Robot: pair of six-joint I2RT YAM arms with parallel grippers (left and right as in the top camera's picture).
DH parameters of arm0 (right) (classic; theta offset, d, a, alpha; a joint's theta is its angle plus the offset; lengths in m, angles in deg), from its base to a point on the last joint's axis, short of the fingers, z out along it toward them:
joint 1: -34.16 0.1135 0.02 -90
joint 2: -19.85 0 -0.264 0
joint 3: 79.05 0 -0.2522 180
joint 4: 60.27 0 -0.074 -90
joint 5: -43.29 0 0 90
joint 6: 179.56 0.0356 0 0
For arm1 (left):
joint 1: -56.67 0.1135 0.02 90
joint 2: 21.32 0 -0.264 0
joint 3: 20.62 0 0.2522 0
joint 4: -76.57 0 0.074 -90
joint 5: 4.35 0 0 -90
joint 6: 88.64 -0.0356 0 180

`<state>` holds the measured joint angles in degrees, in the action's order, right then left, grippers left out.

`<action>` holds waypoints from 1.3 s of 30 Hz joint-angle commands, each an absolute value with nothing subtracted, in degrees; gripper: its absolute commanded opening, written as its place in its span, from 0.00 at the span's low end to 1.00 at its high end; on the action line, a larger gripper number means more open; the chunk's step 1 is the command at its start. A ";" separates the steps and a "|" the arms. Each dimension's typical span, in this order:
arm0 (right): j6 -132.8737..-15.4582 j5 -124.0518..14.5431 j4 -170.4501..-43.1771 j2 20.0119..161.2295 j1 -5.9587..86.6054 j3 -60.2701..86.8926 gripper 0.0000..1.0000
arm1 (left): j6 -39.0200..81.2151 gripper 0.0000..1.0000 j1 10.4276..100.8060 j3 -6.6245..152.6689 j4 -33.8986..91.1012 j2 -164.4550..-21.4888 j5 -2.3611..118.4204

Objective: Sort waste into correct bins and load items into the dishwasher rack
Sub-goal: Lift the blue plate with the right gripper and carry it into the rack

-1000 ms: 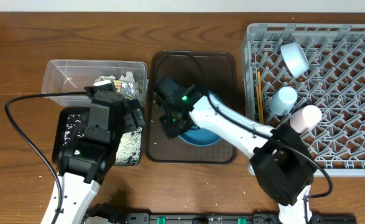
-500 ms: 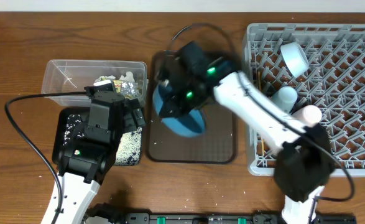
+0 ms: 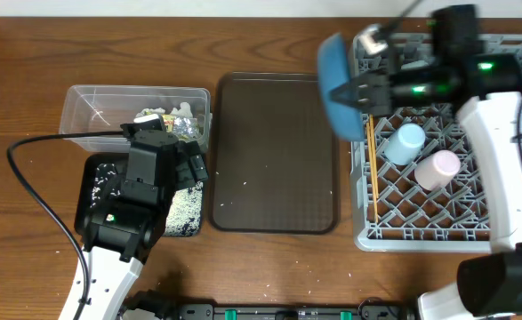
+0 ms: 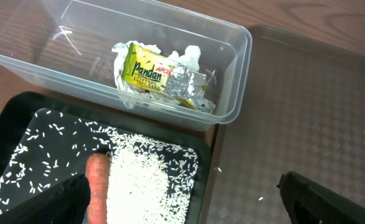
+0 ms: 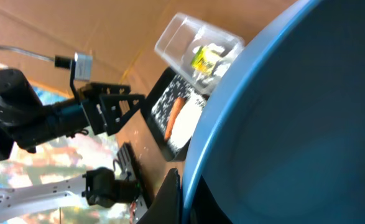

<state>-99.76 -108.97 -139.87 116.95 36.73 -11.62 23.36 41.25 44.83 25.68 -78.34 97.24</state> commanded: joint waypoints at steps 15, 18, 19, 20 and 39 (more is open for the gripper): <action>-113.90 -127.13 -139.35 121.76 2.72 -12.38 0.01 | 22.38 1.00 41.49 44.80 25.53 -78.56 98.33; -113.90 -127.42 -139.41 124.71 0.86 -12.38 0.01 | 22.38 1.00 41.49 44.80 25.53 -78.56 98.33; -113.90 -127.94 -139.50 125.69 0.40 -12.38 0.01 | 22.38 1.00 41.49 44.80 25.53 -78.56 98.33; -114.30 -129.21 -139.61 126.83 -0.04 -12.38 0.01 | 22.38 1.00 41.49 44.80 25.53 -78.56 98.33; -110.16 -109.80 -141.75 134.24 -4.91 -12.34 0.01 | 22.38 1.00 41.49 44.80 25.53 -78.56 98.33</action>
<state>-114.60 -124.05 -141.45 133.62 -3.31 -12.21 23.36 41.25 44.83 25.68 -78.34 97.24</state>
